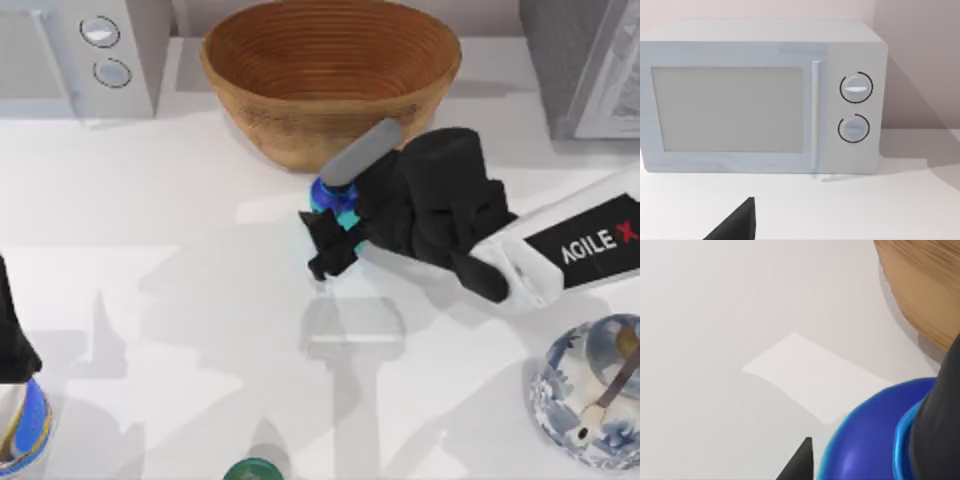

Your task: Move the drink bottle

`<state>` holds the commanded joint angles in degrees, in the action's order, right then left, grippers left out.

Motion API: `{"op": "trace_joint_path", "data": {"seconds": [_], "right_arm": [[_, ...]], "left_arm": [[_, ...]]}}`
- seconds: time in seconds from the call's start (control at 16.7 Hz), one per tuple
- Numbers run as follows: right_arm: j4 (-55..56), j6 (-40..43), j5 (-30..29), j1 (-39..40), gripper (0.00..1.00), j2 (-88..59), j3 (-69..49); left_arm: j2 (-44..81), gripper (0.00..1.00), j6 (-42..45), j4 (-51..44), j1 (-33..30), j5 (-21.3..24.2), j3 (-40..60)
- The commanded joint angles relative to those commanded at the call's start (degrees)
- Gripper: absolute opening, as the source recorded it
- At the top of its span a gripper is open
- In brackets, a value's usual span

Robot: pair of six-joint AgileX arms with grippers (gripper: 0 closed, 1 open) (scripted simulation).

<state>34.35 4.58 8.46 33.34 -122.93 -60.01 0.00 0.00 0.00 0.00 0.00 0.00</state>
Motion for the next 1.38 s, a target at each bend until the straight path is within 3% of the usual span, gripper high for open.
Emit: {"op": "trace_joint_path", "data": {"seconds": [0.24,0.54,0.72,1.02,1.38], "right_arm": [[1.81,1.27,-0.43,-5.72,0.0,6.06,1.26],[1.16,-2.84,-1.52,-23.47,0.0,22.57,11.46],[0.56,-5.03,-2.72,-30.22,0.0,28.7,21.36],[-3.65,-8.3,-7.05,-33.65,0.0,36.47,32.94],[-3.96,-8.61,-7.88,-33.4,0.0,37.04,33.6]], "left_arm": [[0.0,1.0,0.0,0.0,0.0,0.0,0.0],[0.0,1.0,0.0,0.0,0.0,0.0,0.0],[0.0,1.0,0.0,0.0,0.0,0.0,0.0],[0.0,1.0,0.0,0.0,0.0,0.0,0.0],[0.0,1.0,0.0,0.0,0.0,0.0,0.0]]}}
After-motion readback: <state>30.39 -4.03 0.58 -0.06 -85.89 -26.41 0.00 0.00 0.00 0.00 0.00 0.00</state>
